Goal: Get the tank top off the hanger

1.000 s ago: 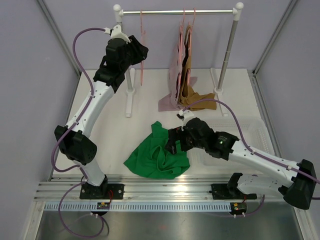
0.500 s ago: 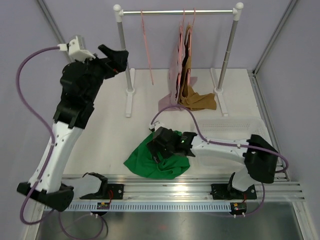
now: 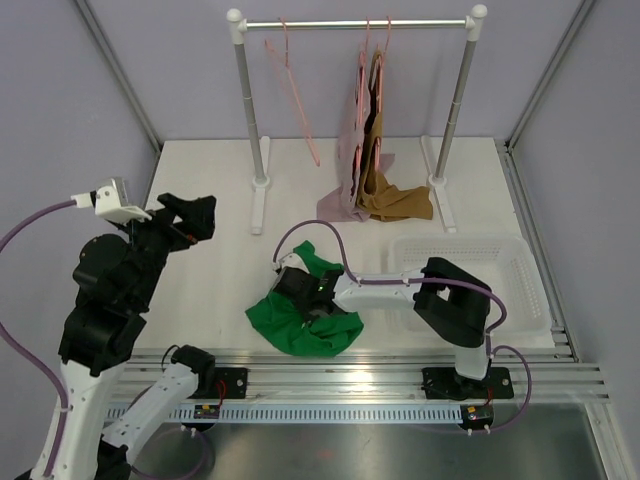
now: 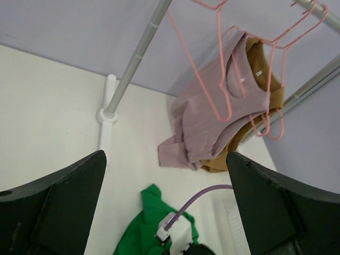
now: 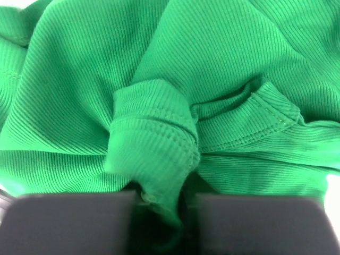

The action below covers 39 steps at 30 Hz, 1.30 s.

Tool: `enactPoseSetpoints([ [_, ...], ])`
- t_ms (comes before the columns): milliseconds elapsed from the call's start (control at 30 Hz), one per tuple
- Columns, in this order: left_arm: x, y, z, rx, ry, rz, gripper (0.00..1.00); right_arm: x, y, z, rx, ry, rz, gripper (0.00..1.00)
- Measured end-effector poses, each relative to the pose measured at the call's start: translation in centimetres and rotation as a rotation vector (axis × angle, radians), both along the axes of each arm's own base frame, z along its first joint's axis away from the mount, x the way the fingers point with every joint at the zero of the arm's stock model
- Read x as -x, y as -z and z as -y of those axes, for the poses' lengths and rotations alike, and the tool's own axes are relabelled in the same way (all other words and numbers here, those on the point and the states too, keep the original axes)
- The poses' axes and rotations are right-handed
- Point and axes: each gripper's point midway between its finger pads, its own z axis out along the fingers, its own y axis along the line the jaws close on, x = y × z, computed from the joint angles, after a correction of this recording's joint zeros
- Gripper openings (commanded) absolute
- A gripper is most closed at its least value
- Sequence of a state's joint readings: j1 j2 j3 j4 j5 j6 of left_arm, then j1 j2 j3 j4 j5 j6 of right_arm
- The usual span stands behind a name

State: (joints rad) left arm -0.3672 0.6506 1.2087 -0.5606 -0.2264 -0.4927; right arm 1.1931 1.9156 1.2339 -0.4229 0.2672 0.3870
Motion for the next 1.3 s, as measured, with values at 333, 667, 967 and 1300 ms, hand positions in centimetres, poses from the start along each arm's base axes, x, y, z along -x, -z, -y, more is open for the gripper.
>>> enactPoseSetpoints([
  [333, 2.5, 7.6, -2.2, -0.159, -0.034, -0.112, 0.99, -0.7, -5.0, 2.3, 0.012, 0.046, 0.083, 0.0],
  [667, 1.6, 12.6, -2.4, -0.259, -0.043, -0.234, 0.99, -3.6, -22.7, 7.8, -0.121, 0.235, 0.382, 0.0],
  [967, 1.6, 12.9, -2.3, -0.273, -0.034, -0.236, 0.99, -4.3, -31.7, 21.8, -0.166, 0.564, 0.54, 0.0],
  [1300, 1.6, 13.2, -2.1, -0.277, -0.019, -0.24, 0.99, -4.0, -24.7, 30.0, 0.052, 0.762, 0.457, 0.0],
])
